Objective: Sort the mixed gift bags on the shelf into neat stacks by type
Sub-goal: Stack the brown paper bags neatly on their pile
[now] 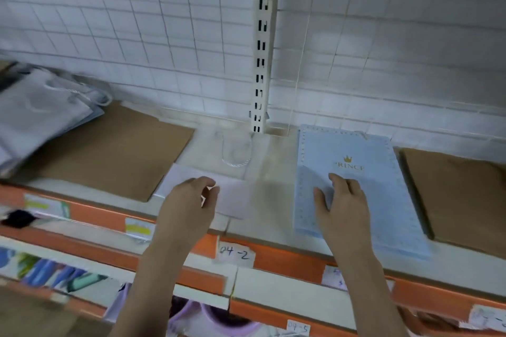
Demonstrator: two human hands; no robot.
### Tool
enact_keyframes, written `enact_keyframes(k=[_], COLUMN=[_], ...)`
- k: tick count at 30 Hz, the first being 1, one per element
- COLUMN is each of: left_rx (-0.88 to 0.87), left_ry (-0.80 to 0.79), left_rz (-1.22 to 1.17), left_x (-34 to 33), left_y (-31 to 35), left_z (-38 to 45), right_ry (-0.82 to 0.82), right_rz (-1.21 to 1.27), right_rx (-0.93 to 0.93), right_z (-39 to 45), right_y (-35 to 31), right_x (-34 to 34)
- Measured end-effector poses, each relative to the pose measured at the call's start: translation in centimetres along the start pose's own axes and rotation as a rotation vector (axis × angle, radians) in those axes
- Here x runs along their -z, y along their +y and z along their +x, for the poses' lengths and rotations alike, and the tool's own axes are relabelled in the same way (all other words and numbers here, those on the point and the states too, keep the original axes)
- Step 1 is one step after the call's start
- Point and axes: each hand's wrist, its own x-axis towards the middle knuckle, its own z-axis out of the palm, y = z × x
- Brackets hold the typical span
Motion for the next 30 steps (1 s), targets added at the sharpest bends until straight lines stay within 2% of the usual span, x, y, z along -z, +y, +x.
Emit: enact_keyframes(k=[4, 7, 10, 17, 23, 30], left_rx=[0.086, 0.112, 0.16, 0.285, 0.295, 0.27], left_ry=[0.104, 0.158, 0.177, 0.196, 0.224, 0.225], left_rz=[0.054, 0.073, 0.066, 0.16, 0.132, 0.131], left_x=[4.7, 8.5, 13.3, 23.9, 27.6, 28.9], left_y=[-6.0, -12.0, -18.7, -33.0, -38.9, -43.1], left_z=[0.3, 0.4, 0.0, -0.5, 0.5, 2.3], right_ry=[-0.072, -0.06, -0.041, -0.124, -0.162, -0.307], right_rz=[0.059, 0.084, 0.144, 0.237, 0.241, 0.188], right_rx=[0.077, 0.133, 0.139, 0.194, 0.19, -0.023], right_z=[-1.5, -3.0, -4.8, -8.5, -8.6, -6.4], right_y=[-7.0, -13.1, -20.0, -35.1, -42.4, -46.1], right_x=[-4.1, -7.5, -11.1, -18.1, -21.6, -25.2])
